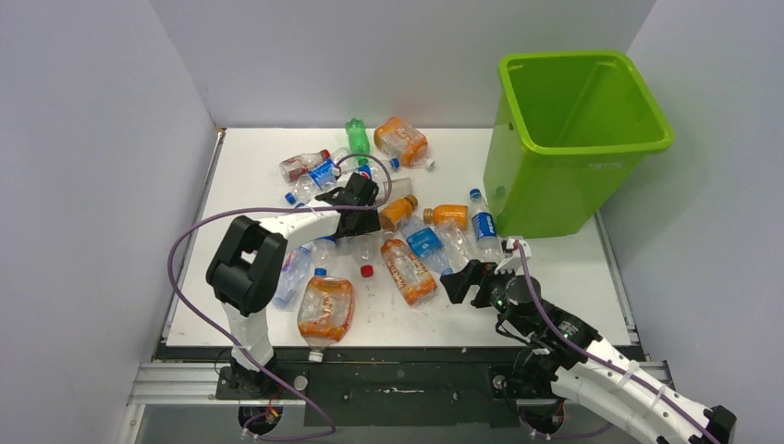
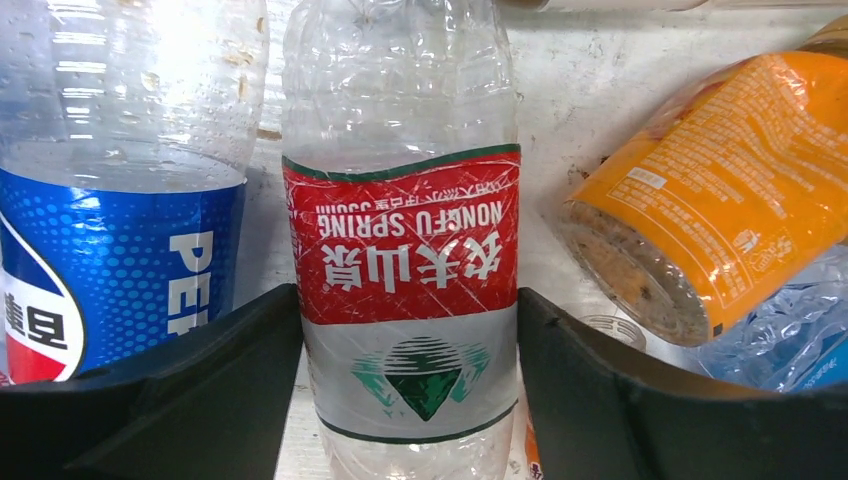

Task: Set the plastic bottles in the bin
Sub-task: Pick up the plastic bottle at the center of the board.

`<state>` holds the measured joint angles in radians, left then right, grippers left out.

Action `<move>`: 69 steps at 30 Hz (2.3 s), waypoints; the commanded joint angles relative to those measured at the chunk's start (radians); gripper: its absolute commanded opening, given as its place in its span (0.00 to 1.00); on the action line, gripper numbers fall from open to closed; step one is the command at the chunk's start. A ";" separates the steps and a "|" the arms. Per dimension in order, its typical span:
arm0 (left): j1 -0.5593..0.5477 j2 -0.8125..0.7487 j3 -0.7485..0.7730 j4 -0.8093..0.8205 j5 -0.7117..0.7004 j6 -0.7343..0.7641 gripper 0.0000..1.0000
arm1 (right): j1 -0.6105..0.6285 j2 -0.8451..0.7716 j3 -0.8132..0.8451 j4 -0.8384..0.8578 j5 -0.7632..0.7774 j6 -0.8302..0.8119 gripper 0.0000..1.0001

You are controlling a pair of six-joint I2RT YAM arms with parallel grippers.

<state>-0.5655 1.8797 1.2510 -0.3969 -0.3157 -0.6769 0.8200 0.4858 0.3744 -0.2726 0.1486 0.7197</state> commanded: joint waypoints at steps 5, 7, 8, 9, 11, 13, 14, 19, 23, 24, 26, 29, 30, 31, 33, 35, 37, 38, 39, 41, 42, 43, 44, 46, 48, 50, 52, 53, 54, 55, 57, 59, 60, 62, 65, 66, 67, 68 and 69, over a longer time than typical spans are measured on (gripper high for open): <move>0.007 -0.009 -0.016 0.065 0.036 -0.001 0.51 | 0.010 -0.009 0.052 -0.001 0.003 -0.004 0.96; 0.008 -0.036 -0.030 0.074 0.039 -0.004 0.42 | 0.009 -0.009 0.061 -0.006 0.005 -0.006 0.97; 0.007 -0.053 -0.037 0.077 0.040 -0.004 0.38 | 0.010 -0.008 0.065 -0.009 0.004 -0.006 0.97; 0.007 -0.077 -0.045 0.081 0.044 -0.005 0.35 | 0.009 -0.007 0.070 -0.010 0.001 -0.009 0.97; 0.007 -0.132 -0.060 0.089 0.047 -0.005 0.30 | 0.009 -0.003 0.080 -0.010 -0.006 -0.012 0.97; 0.006 -0.197 -0.075 0.092 0.057 -0.003 0.25 | 0.011 0.005 0.092 -0.009 -0.018 -0.018 0.97; 0.006 -0.230 -0.083 0.095 0.064 -0.002 0.23 | 0.011 0.009 0.099 -0.008 -0.026 -0.022 0.97; -0.001 -0.416 -0.136 0.120 0.119 -0.026 0.16 | 0.011 0.026 0.141 0.012 -0.062 -0.043 0.97; -0.013 -0.571 -0.212 0.199 0.179 -0.094 0.14 | 0.013 0.032 0.159 0.052 -0.090 -0.046 0.97; -0.019 -0.618 -0.239 0.228 0.192 -0.119 0.14 | 0.014 0.035 0.160 0.071 -0.099 -0.043 0.97; -0.033 -0.687 -0.295 0.296 0.218 -0.173 0.13 | 0.014 0.037 0.156 0.115 -0.123 -0.034 0.97; -0.055 -0.774 -0.383 0.432 0.249 -0.278 0.12 | 0.017 0.046 0.138 0.200 -0.163 -0.009 0.97; -0.063 -0.801 -0.416 0.485 0.254 -0.309 0.12 | 0.019 0.050 0.130 0.231 -0.176 -0.001 0.97; -0.072 -0.824 -0.443 0.532 0.256 -0.335 0.12 | 0.020 0.056 0.122 0.259 -0.185 0.008 0.97; -0.091 -0.868 -0.491 0.619 0.251 -0.379 0.11 | 0.023 0.068 0.109 0.339 -0.202 0.025 0.97; -0.110 -0.904 -0.524 0.690 0.241 -0.406 0.10 | 0.025 0.085 0.098 0.409 -0.214 0.041 0.97; -0.136 -0.939 -0.557 0.746 0.215 -0.423 0.10 | 0.030 0.103 0.088 0.465 -0.222 0.055 0.97; -0.149 -0.955 -0.583 0.780 0.202 -0.433 0.10 | 0.033 0.110 0.079 0.491 -0.223 0.063 0.97; -0.161 -0.969 -0.603 0.815 0.186 -0.444 0.10 | 0.037 0.118 0.072 0.520 -0.222 0.071 0.97; -0.188 -0.994 -0.647 0.885 0.144 -0.466 0.10 | 0.051 0.136 0.060 0.572 -0.215 0.084 0.96; -0.199 -1.000 -0.664 0.916 0.127 -0.473 0.10 | 0.064 0.145 0.055 0.597 -0.207 0.087 0.96; -0.207 -1.006 -0.676 0.939 0.114 -0.477 0.10 | 0.080 0.152 0.052 0.616 -0.194 0.086 0.96; -0.216 -1.009 -0.683 0.951 0.104 -0.480 0.10 | 0.099 0.161 0.053 0.632 -0.171 0.082 0.96; -0.227 -1.011 -0.695 0.973 0.090 -0.486 0.10 | 0.148 0.180 0.060 0.653 -0.124 0.060 0.96; -0.235 -1.012 -0.708 1.002 0.078 -0.499 0.10 | 0.215 0.207 0.075 0.660 -0.069 0.025 0.96; -0.243 -1.014 -0.717 1.027 0.066 -0.507 0.10 | 0.270 0.226 0.088 0.674 -0.017 -0.005 0.96; -0.250 -1.017 -0.722 1.046 0.056 -0.507 0.10 | 0.323 0.236 0.084 0.713 0.036 -0.028 0.96; -0.255 -1.021 -0.722 1.049 0.048 -0.504 0.10 | 0.347 0.238 0.078 0.730 0.063 -0.039 0.95; -0.257 -1.024 -0.722 1.049 0.043 -0.502 0.10 | 0.365 0.237 0.072 0.749 0.087 -0.049 0.95; -0.259 -1.028 -0.724 1.050 0.035 -0.500 0.10 | 0.386 0.237 0.067 0.766 0.108 -0.057 0.95; -0.263 -1.038 -0.729 1.052 0.020 -0.495 0.10 | 0.421 0.239 0.058 0.793 0.151 -0.076 0.95; -0.264 -1.048 -0.733 1.051 0.010 -0.490 0.10 | 0.449 0.246 0.055 0.809 0.173 -0.092 0.95; -0.263 -1.053 -0.736 1.050 0.007 -0.489 0.10 | 0.459 0.256 0.059 0.811 0.177 -0.096 0.95; -0.264 -1.060 -0.741 1.050 0.003 -0.488 0.10 | 0.474 0.278 0.066 0.820 0.183 -0.105 0.95; -0.267 -1.067 -0.749 1.053 0.007 -0.493 0.10 | 0.495 0.304 0.074 0.829 0.225 -0.111 0.95; -0.271 -1.070 -0.752 1.054 0.007 -0.495 0.10 | 0.497 0.313 0.082 0.824 0.243 -0.111 0.95; -0.273 -1.073 -0.756 1.056 0.004 -0.495 0.10 | 0.497 0.317 0.086 0.826 0.253 -0.111 0.94; -0.275 -1.077 -0.759 1.056 0.002 -0.494 0.10 | 0.497 0.322 0.091 0.832 0.263 -0.113 0.93; -0.278 -1.079 -0.761 1.057 0.001 -0.494 0.10 | 0.498 0.327 0.096 0.835 0.273 -0.112 0.93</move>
<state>-0.8307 0.8238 0.4946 0.5892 -0.2993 -1.1683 1.3098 0.7990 0.4294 0.4831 0.3431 0.6304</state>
